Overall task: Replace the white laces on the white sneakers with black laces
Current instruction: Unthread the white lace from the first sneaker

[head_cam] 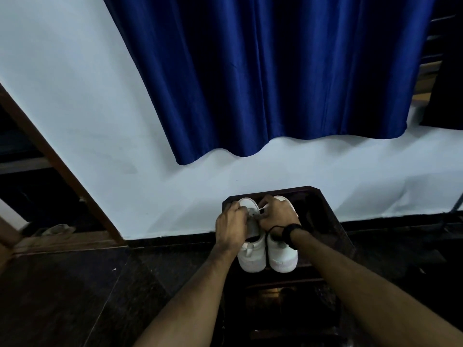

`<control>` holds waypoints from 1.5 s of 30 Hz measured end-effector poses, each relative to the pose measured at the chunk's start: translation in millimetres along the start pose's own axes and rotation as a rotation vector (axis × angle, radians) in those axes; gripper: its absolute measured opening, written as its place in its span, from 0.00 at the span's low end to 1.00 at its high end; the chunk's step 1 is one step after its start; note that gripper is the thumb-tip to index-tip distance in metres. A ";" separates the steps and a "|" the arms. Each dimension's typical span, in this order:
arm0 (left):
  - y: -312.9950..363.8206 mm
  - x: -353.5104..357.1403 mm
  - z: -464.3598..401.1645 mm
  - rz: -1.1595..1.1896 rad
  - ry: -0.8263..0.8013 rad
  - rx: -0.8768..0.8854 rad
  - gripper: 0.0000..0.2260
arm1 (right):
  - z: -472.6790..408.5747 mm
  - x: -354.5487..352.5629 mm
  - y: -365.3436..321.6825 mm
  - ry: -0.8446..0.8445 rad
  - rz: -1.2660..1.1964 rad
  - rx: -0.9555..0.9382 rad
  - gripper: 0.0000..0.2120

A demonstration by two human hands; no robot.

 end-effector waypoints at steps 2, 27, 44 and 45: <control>-6.3 -3.3 6.0 0.081 0.081 -0.076 0.05 | 4.3 -0.1 1.2 0.052 -0.001 -0.020 0.11; -59.7 7.4 -23.0 0.701 -0.300 -0.676 0.13 | 22.4 0.3 -3.5 0.233 0.073 -0.090 0.04; 1.2 7.4 -21.0 0.120 -0.307 0.200 0.11 | 22.2 2.4 -2.8 0.212 0.030 -0.105 0.05; 5.2 6.1 -20.2 0.086 -0.268 0.252 0.08 | 22.8 1.9 -2.9 0.219 0.024 -0.107 0.05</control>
Point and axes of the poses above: each hand's wrist, its own z-axis away from the middle knuckle, its own x-axis out of the palm, y = z × x, the point moved 8 cm from there along -z, towards the middle knuckle, and after that the axes turned 6 degrees about y, right-handed, at the moved point
